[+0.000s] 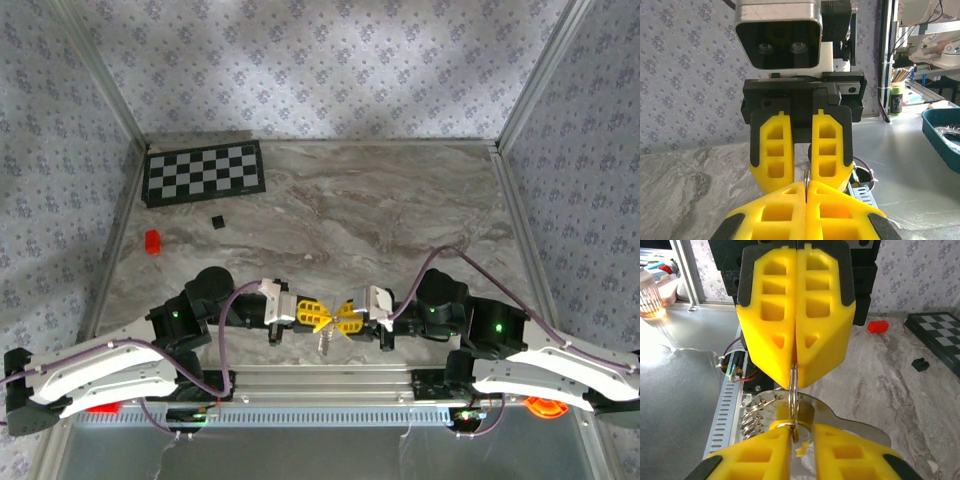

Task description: Put the keys on the keyring

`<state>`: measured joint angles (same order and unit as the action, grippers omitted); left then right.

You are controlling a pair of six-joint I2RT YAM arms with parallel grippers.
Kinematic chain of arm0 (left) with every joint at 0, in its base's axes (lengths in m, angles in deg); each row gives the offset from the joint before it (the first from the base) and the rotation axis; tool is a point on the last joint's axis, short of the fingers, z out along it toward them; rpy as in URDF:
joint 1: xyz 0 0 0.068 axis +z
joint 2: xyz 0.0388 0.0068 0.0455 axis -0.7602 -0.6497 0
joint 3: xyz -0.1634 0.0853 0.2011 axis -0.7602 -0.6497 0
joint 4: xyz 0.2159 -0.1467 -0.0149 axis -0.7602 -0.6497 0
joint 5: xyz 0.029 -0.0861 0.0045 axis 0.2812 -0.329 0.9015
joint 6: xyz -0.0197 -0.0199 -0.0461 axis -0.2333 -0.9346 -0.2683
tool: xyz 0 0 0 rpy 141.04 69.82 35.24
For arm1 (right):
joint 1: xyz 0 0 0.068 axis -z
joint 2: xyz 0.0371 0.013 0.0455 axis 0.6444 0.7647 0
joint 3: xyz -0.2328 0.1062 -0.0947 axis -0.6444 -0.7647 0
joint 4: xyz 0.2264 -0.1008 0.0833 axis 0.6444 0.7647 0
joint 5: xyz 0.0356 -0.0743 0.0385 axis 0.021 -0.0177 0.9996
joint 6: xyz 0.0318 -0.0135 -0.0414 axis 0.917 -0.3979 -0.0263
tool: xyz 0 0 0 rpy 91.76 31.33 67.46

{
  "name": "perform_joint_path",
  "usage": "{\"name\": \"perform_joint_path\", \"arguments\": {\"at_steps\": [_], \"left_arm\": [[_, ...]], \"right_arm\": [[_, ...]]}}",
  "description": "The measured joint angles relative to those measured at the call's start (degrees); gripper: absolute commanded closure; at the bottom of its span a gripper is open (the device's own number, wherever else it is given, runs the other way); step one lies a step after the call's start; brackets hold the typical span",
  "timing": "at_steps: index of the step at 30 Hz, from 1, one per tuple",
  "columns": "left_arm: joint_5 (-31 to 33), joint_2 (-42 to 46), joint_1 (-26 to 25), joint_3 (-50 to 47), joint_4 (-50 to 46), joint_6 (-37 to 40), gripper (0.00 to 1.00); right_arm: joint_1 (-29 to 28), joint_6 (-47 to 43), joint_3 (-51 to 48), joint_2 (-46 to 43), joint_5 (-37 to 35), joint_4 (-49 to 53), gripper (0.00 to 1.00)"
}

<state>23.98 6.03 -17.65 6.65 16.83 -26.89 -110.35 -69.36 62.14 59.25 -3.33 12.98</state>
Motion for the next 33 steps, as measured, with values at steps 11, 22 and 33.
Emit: {"name": "perform_joint_path", "arguments": {"at_steps": [11, 22, 33], "left_arm": [[0.8, 0.0, 0.0, 0.0, 0.9, 0.0, 1.00], [0.7, 0.0, 0.0, 0.0, 0.9, 0.0, 1.00], [0.7, 0.0, 0.0, -1.0, 1.5, 0.0, 1.00]], "right_arm": [[0.0, 0.8, -1.3, -4.1, 0.1, -3.2, 0.67], [0.0, 2.0, -3.4, -4.0, 1.1, -7.2, 0.63], [0.0, 3.3, -3.7, -2.1, 1.5, -10.1, 0.81]]}}
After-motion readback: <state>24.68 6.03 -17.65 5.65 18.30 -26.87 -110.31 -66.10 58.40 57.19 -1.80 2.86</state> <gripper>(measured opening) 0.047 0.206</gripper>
